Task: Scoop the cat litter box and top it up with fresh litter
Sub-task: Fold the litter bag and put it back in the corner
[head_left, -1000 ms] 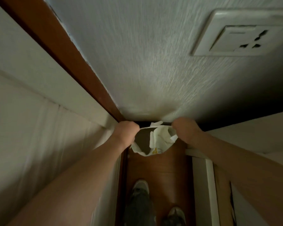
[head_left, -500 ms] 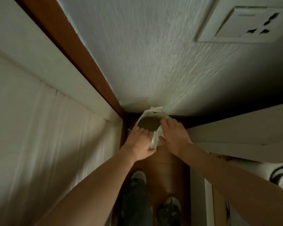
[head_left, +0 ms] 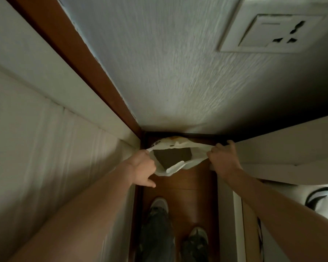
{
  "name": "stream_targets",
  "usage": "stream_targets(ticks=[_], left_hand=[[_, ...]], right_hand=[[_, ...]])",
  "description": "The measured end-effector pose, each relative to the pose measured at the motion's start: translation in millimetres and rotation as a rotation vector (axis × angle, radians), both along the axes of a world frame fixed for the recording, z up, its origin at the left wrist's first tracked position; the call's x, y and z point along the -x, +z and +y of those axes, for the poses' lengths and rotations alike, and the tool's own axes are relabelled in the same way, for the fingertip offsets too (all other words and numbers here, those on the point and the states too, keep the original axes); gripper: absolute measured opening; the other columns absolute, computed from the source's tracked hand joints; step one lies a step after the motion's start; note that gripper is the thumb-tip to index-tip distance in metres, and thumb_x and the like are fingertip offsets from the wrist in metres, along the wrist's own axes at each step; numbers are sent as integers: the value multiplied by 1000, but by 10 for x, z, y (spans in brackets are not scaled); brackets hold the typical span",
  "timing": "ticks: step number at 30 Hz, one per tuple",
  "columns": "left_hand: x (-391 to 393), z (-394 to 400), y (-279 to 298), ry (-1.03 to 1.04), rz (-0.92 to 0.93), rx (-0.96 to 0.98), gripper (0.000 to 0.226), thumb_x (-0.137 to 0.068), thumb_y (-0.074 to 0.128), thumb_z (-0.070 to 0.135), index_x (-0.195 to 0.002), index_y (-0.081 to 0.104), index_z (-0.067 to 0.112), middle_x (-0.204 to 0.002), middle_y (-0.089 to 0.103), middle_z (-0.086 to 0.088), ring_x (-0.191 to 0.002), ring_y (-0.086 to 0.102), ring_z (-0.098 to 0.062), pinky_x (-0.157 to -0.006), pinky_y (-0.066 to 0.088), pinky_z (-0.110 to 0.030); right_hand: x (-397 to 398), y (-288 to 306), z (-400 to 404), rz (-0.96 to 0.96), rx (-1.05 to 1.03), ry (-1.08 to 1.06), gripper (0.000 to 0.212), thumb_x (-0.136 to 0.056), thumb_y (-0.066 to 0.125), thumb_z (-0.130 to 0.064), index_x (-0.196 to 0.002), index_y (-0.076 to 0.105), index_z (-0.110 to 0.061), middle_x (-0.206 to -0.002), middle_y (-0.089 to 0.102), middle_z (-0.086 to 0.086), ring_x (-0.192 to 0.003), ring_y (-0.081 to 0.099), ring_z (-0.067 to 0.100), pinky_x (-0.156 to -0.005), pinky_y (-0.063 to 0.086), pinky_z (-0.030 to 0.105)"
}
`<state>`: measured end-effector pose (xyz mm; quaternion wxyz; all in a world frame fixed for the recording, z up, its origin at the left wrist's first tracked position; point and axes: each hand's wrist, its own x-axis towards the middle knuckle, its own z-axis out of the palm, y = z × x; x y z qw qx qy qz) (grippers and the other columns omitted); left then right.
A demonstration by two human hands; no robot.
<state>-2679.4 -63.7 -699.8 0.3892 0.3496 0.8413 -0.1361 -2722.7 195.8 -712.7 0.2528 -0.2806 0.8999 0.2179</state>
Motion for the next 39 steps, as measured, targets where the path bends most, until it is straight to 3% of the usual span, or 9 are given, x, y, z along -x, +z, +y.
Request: stream_targets(ticks=[4, 9, 14, 20, 27, 30, 32, 37, 39], left_hand=[[140, -90, 101, 111, 130, 126, 17, -96, 53, 14, -105, 67, 9, -100, 66, -7, -92, 64, -21, -76, 50, -30], [620, -50, 146, 363, 288, 167, 18, -92, 53, 7, -104, 65, 14, -105, 66, -4, -98, 65, -24, -69, 42, -31], [661, -85, 97, 317, 304, 185, 22, -89, 52, 1, -101, 65, 14, -102, 66, -3, -95, 65, -23, -66, 41, -29], [496, -91, -11, 305, 301, 55, 28, -94, 46, 13, -121, 53, 11, -93, 62, -3, -79, 61, -22, -63, 42, -32], [429, 151, -251, 310, 661, -195, 73, -84, 65, 28, -142, 31, 0, -131, 43, -14, -120, 44, -29, -109, 31, -40], [454, 184, -325, 483, 647, -232, 77, -80, 73, 23, -142, 33, 2, -129, 44, -15, -114, 48, -28, -100, 42, -36], [450, 177, -331, 630, 624, -329, 68, -77, 76, 12, -133, 39, 8, -120, 44, -14, -103, 48, -25, -85, 49, -30], [393, 137, -317, 879, 454, -364, 55, -83, 71, 11, -125, 35, 10, -120, 43, -11, -100, 51, -20, -80, 49, -26], [397, 142, -320, 840, 358, -293, 47, -86, 69, 17, -123, 40, 11, -119, 53, -9, -104, 56, -23, -80, 48, -30]], right_hand=[[227, -49, 0, 24, 3, 17, 16, -83, 61, -15, -95, 65, -25, -97, 61, -4, -106, 49, 17, -107, 22, 46], [601, -42, 20, 115, 92, -98, 25, -85, 52, -6, -96, 67, -23, -100, 57, 1, -92, 55, 18, -89, 34, 31], [598, -26, -44, 112, 144, -114, 19, -80, 56, -5, -90, 67, -18, -98, 59, 6, -94, 56, 22, -84, 36, 30], [429, -139, -102, 175, 340, -60, 43, -22, 81, 8, -41, 48, -12, -40, 47, 7, -45, 52, 23, -48, 44, 27], [337, -197, -148, 173, 398, -46, 41, -23, 80, 9, -45, 51, -9, -43, 49, 10, -48, 54, 27, -49, 46, 30], [277, -192, -190, 260, 450, -26, 37, -32, 83, 3, -55, 57, -9, -52, 55, 9, -56, 56, 27, -56, 46, 31], [192, -180, -275, 302, 479, -72, 40, -50, 83, -8, -85, 63, -10, -78, 62, 11, -74, 58, 28, -67, 48, 37], [33, -167, -687, 286, 373, -125, 100, -65, 82, -27, -143, 21, -14, -132, 41, 23, -122, 44, 33, -104, 40, 41], [78, -185, -801, 164, 351, -215, 99, -82, 70, -27, -150, -1, -10, -141, 37, 20, -131, 38, 30, -113, 27, 38]])
